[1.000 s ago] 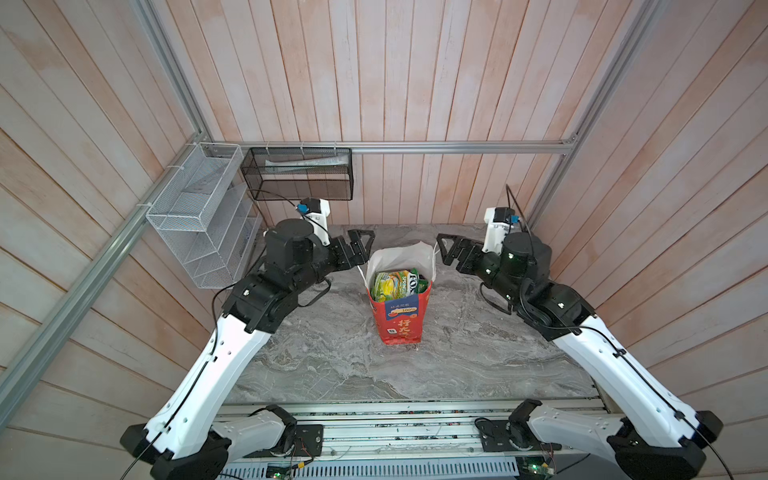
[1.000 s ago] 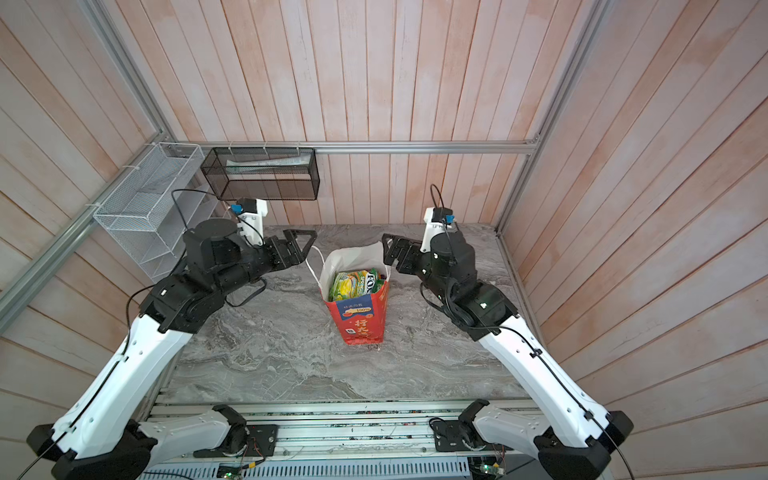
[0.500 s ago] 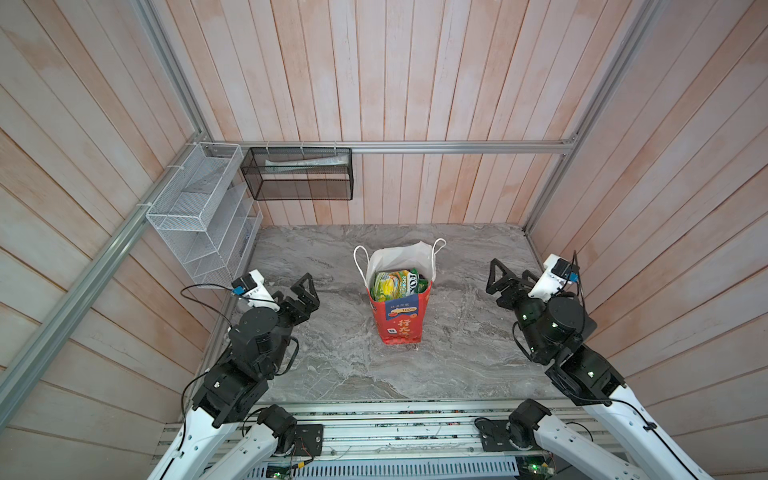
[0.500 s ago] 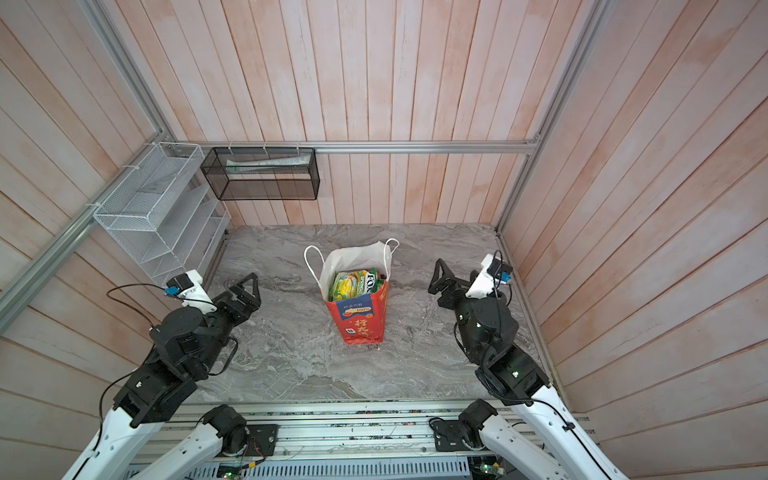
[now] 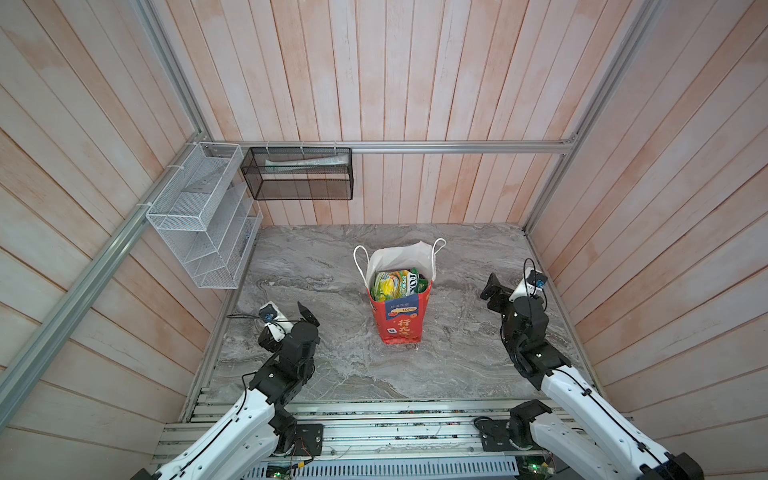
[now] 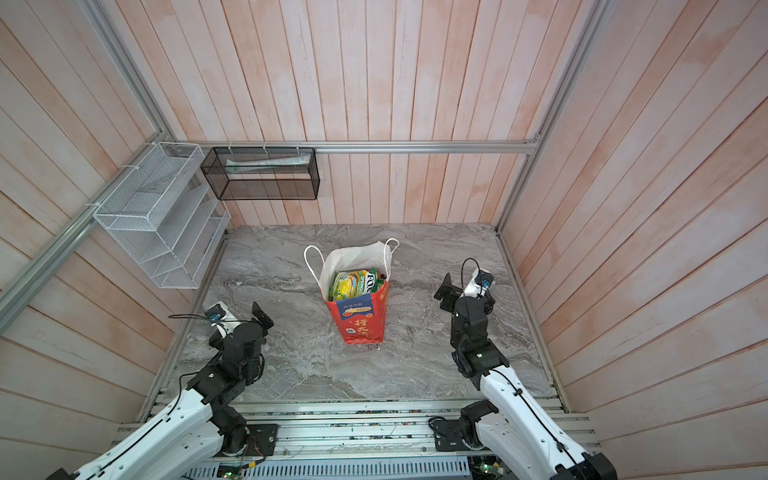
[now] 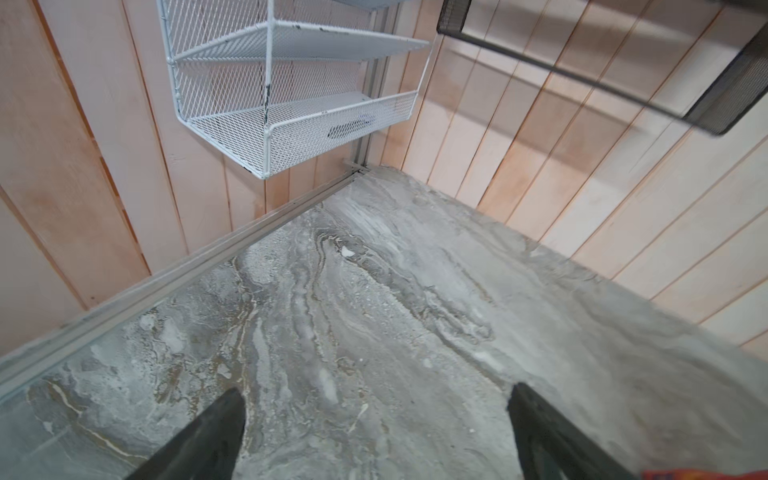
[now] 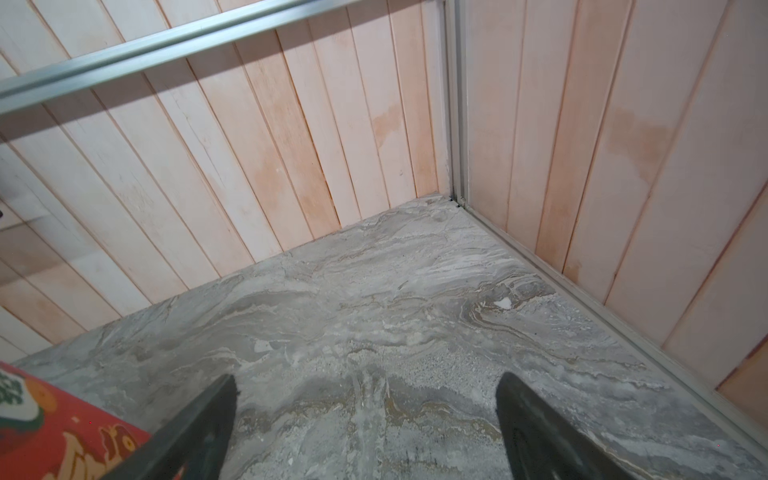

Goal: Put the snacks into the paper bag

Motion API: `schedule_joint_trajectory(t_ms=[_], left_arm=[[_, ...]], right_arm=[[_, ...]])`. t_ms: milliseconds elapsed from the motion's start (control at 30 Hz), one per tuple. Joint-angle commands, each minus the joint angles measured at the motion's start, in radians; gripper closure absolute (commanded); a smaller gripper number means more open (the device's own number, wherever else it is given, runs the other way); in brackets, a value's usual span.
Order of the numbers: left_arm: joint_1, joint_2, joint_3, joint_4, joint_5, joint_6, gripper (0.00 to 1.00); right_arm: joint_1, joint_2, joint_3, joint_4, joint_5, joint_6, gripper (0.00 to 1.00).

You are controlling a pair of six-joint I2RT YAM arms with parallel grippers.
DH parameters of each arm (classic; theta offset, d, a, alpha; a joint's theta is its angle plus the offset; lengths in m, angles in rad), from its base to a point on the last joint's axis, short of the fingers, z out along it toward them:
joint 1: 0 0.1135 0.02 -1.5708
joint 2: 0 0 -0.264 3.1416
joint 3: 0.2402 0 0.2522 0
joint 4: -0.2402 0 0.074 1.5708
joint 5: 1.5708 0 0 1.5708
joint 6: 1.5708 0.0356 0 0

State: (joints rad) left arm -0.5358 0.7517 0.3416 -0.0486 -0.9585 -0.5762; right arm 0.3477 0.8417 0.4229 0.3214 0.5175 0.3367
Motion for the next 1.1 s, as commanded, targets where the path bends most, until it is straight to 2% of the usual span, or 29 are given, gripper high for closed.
schedule_joint_trajectory(t_ms=[0,67,100,167,300,433,500,600,667,800,900,1067], left_arm=[[0.014,0.078,0.003,0.222,-0.06,0.129,0.0],[0.032,0.129,-0.019,0.295,-0.038,0.165,0.0],[0.043,0.153,-0.041,0.386,-0.024,0.215,0.0],[0.057,0.158,-0.039,0.398,0.018,0.233,0.0],[0.085,0.086,-0.128,0.57,0.149,0.364,0.0],[0.128,-0.006,-0.188,0.612,0.208,0.416,0.0],[0.141,0.0,-0.202,0.624,0.203,0.444,0.0],[0.171,0.086,-0.211,0.668,0.22,0.446,0.0],[0.188,0.161,-0.242,0.781,0.247,0.458,0.0],[0.241,0.259,-0.282,0.949,0.306,0.465,0.0],[0.288,0.277,-0.322,1.064,0.458,0.471,0.0],[0.364,0.354,-0.314,1.138,0.586,0.441,0.0]], right_arm=[[-0.027,0.03,-0.085,0.282,-0.071,-0.103,0.02],[-0.046,0.062,-0.095,0.306,-0.062,-0.113,0.02],[-0.056,0.081,-0.093,0.308,-0.067,-0.121,0.02],[-0.066,0.116,-0.086,0.306,-0.06,-0.141,0.02],[-0.086,0.176,-0.085,0.315,-0.02,-0.187,0.02],[-0.115,0.223,-0.099,0.343,-0.005,-0.2,0.02],[-0.124,0.247,-0.105,0.348,-0.006,-0.199,0.02],[-0.127,0.27,-0.103,0.345,0.017,-0.209,0.02],[-0.13,0.282,-0.11,0.354,0.026,-0.218,0.02],[-0.155,0.323,-0.174,0.477,-0.033,-0.268,0.02],[-0.185,0.345,-0.213,0.539,-0.084,-0.277,0.02],[-0.206,0.366,-0.246,0.627,-0.145,-0.298,0.02]])
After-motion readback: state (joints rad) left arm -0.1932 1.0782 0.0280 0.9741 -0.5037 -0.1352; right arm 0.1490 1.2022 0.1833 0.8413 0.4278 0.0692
